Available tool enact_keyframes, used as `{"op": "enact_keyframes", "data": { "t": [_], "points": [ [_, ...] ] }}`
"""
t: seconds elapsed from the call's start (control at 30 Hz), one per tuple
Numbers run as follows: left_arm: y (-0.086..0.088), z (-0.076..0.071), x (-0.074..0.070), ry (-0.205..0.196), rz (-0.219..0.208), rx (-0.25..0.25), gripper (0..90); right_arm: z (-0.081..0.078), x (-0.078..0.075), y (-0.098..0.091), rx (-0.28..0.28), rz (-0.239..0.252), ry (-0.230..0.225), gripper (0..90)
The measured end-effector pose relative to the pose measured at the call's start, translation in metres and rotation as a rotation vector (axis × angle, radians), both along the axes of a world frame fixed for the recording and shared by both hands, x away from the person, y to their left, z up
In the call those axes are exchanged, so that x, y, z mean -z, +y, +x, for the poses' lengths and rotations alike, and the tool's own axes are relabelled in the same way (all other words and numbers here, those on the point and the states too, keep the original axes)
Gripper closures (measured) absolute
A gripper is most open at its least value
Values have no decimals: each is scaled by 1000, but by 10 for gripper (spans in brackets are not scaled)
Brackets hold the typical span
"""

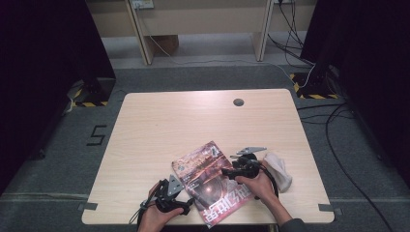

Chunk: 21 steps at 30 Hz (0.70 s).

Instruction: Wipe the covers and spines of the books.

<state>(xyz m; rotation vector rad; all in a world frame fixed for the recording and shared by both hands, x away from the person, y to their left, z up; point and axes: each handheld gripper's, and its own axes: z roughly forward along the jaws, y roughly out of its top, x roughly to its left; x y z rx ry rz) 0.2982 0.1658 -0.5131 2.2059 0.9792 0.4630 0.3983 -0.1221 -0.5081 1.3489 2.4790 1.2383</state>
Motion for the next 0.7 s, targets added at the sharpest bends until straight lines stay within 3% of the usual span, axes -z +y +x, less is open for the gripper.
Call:
{"op": "enact_keyframes", "data": {
  "t": [0.13,0.2,0.37,0.5,0.53,0.57,0.7],
  "points": [
    [0,0,0,2,0,-9,105,2,-1,2,17,5,16,380],
    [-1,2,2,4,2,-31,56,2,-1,1,55,19,35,424],
    [0,4,2,15,7,-42,11,2,-8,-7,84,121,69,434],
    [0,2,2,6,24,-46,4,-2,-12,-7,46,190,112,494],
    [0,2,2,6,24,-46,4,-2,-12,-7,46,190,112,494],
    [0,2,2,6,26,-45,4,-3,-18,-6,21,135,82,537],
    [0,1,2,-2,31,-46,4,-5,-22,-4,-18,78,70,564]
  ]
}}
